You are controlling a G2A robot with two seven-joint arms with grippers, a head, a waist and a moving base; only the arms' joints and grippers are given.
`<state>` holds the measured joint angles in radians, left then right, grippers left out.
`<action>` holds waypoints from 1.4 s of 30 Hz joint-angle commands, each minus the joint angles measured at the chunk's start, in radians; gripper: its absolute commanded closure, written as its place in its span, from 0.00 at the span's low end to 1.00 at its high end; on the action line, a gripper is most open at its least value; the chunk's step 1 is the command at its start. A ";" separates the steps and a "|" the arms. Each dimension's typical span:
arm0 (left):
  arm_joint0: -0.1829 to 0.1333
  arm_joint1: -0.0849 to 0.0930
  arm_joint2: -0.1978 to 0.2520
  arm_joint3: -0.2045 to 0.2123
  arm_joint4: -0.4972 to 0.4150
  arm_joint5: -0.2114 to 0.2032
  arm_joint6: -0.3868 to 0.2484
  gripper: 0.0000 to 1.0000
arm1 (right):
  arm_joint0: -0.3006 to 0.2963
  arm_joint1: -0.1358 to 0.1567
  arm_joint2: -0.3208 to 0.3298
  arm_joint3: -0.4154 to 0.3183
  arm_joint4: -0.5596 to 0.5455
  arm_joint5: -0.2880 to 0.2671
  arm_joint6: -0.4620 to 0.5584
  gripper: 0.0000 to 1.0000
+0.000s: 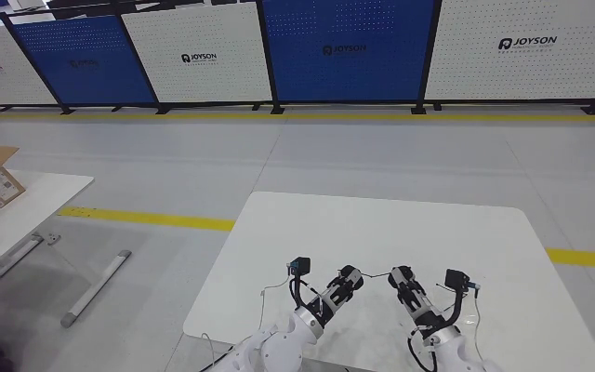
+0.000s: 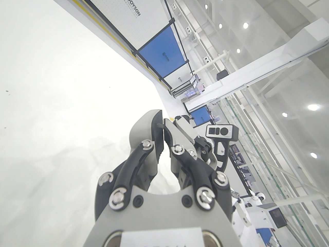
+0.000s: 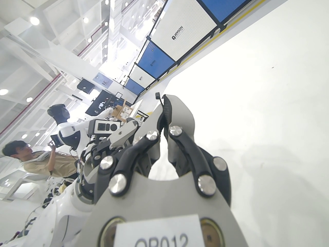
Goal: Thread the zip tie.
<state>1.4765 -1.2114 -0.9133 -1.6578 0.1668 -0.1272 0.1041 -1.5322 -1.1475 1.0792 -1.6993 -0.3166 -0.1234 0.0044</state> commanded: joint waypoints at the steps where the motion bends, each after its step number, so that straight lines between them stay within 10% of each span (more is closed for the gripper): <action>1: 0.000 0.000 0.000 0.000 0.000 0.000 0.000 1.00 | -0.001 -0.002 0.001 0.000 0.004 -0.004 0.004 1.00; 42: 0.006 -0.013 -0.006 0.002 -0.088 -0.068 -0.027 1.00 | -0.017 -0.027 0.023 0.010 0.115 -0.026 0.051 1.00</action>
<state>1.4826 -1.2243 -0.9191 -1.6563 0.0779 -0.1950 0.0763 -1.5493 -1.1742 1.1015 -1.6909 -0.2037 -0.1495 0.0552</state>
